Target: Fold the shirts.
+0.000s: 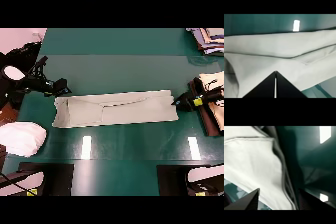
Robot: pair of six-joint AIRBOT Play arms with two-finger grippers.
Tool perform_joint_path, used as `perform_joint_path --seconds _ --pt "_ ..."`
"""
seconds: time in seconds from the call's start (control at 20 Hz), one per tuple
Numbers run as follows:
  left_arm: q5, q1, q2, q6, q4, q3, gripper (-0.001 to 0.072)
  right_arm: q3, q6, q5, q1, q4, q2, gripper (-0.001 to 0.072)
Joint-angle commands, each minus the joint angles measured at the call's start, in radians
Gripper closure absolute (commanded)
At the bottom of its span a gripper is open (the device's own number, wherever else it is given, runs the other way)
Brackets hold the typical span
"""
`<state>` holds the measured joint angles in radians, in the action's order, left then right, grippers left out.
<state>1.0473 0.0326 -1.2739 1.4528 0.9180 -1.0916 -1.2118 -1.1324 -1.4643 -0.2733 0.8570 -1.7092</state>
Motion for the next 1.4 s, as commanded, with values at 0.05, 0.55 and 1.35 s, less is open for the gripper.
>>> perform_joint_path --seconds 0.05,0.55,1.35 --pt "-0.045 -0.101 -0.014 -0.021 -0.036 -0.002 0.0683 0.064 0.043 0.086 0.072 -0.053 -0.002 0.0308" --pt "-0.055 -0.516 -0.433 -0.006 -0.036 -0.360 0.0684 -0.180 -0.045 -0.117 0.126 -0.206 0.180 0.0696" --pt "-0.070 -0.594 -0.613 0.084 -0.032 -0.499 0.0684 -0.590 -0.159 -0.106 0.597 -0.209 0.222 0.0696"
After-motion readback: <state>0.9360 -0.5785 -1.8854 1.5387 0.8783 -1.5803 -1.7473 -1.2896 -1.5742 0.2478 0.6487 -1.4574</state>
